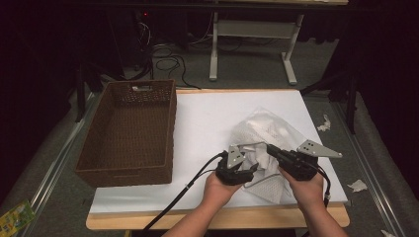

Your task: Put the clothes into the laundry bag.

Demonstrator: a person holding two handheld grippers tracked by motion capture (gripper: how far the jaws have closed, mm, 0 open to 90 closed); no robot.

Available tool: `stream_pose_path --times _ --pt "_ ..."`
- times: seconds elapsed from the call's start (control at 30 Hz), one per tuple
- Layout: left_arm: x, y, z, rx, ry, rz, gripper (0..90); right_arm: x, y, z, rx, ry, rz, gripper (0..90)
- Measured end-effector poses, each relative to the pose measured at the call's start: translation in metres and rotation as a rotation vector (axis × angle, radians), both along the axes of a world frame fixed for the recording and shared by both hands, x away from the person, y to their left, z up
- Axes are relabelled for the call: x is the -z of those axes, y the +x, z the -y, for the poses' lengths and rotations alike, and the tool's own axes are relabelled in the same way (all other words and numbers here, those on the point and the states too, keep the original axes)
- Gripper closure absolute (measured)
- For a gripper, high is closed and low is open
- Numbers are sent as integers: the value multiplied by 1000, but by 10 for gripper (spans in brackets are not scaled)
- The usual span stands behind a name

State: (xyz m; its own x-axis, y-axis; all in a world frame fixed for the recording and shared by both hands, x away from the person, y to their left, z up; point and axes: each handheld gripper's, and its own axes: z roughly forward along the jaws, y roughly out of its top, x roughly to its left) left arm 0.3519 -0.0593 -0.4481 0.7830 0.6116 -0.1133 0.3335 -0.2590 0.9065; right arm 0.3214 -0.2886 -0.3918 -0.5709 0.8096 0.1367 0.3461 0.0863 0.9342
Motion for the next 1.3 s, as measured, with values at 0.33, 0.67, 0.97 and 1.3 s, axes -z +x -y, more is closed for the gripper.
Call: stream_pose_path --times 0.33,0.67,0.97,1.3 --pt "2 20 7 -81 26 -18 540 2 0 -3 -1 -10 -7 894" --pt "12 44 0 -174 63 -49 469 0 -2 0 -6 2 -1 894" --pt "17 61 13 -179 150 -66 441 -5 -8 1 -21 20 9 894" --pt "17 70 15 -187 184 -59 518 -3 -19 11 -11 18 1 894"
